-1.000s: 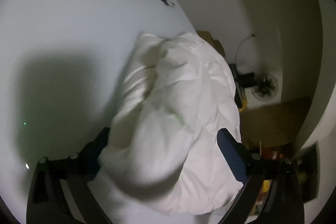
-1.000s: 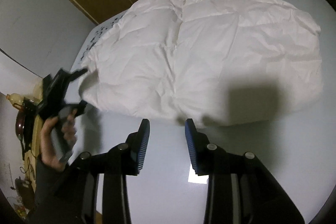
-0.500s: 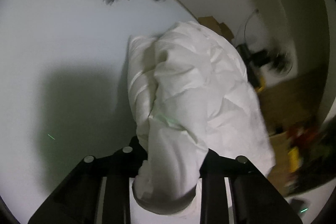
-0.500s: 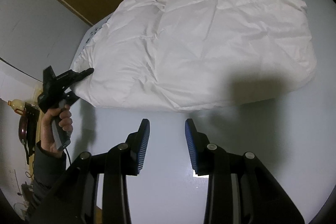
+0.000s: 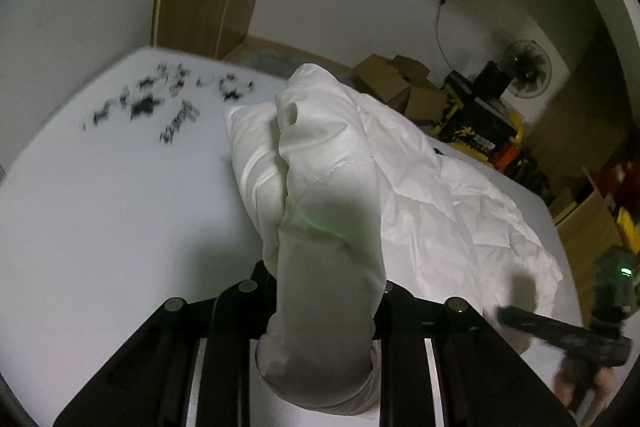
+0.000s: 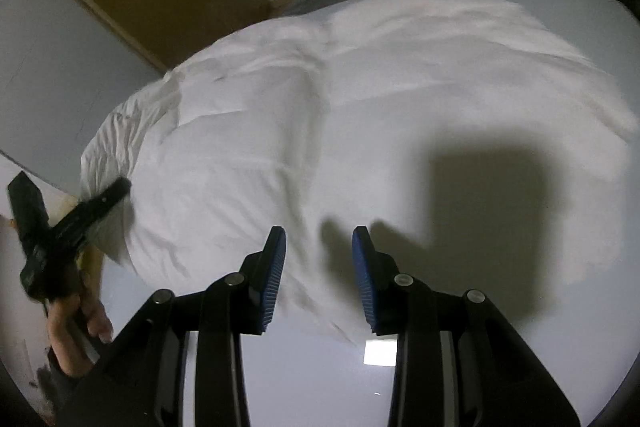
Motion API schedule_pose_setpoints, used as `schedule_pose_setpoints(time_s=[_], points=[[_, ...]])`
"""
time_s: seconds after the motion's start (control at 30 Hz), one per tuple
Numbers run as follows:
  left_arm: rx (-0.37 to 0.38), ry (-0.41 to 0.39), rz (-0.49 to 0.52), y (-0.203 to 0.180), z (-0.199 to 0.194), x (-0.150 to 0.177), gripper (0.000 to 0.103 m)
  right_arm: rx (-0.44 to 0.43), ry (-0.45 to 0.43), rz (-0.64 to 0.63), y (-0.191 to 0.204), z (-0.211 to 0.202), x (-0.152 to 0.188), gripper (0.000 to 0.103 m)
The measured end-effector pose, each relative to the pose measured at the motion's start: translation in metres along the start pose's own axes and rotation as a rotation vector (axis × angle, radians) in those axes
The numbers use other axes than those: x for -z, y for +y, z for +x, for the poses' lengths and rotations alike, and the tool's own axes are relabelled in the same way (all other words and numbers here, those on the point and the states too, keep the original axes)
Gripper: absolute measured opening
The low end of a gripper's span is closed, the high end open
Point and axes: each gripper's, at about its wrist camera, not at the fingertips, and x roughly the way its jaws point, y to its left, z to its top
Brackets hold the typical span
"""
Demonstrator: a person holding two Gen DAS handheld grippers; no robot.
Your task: Fold large clothes
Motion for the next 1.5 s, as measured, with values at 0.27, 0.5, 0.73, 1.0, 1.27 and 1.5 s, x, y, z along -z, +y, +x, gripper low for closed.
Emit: schedule_pose_setpoints(time_s=[0.27,0.5,0.73,1.0,1.27,1.5], points=[[-0.022,-0.003,0.015,-0.013,-0.004,-0.001,0.021,0.045,-0.015,-0.039,0.025,0.022,-0.016,0.036],[-0.038,-0.040,0.055,-0.034,-0.014,0.000,0.021,0.022,0.115,-0.067,0.022,0.052,0.002,0.036],[-0.017,-0.060,0.137,-0.093,-0.029,-0.006,0.021,-0.042,0.107,-0.167,0.026,0.064,0.032,0.039],[0.010,-0.093,0.201,-0.175,-0.048,-0.012,0.022,-0.116,-0.192,0.170,-0.100,-0.032,0.016,0.040],[-0.001,-0.090,0.288,-0.257,-0.053,0.006,0.022,-0.126,-0.076,0.242,-0.155,0.002,0.009,0.040],[0.029,-0.028,0.388,-0.345,-0.016,0.047,0.022,-0.247,-0.256,0.326,-0.161,-0.059,0.072,0.045]])
